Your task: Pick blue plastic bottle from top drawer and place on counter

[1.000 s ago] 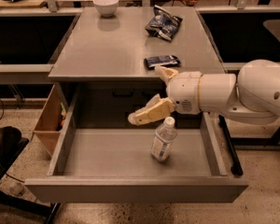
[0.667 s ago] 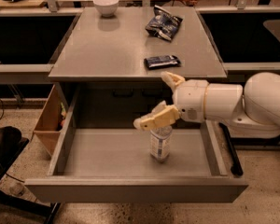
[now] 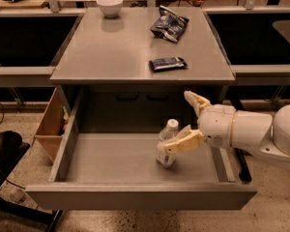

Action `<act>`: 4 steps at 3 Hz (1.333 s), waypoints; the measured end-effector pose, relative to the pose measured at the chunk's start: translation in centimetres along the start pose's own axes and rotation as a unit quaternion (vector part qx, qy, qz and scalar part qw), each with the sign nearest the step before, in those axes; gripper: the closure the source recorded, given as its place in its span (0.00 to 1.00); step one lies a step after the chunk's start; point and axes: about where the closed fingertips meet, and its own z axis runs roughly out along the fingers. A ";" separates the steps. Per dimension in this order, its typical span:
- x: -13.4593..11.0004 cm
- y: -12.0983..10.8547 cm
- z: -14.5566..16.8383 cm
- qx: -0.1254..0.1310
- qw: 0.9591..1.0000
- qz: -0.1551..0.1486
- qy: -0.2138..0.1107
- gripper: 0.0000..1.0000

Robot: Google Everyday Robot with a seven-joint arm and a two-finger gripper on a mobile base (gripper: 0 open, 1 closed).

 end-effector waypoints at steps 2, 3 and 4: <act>5.9 -0.1 -1.6 0.003 1.000 0.008 -0.009 0.00; 7.8 -1.1 -1.4 -0.001 1.000 0.002 -0.016 0.00; 9.5 -2.3 -0.1 -0.010 1.000 0.005 -0.018 0.00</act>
Offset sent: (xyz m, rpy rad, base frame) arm -0.0132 -0.0526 -0.0864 0.0401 -0.0136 -0.0187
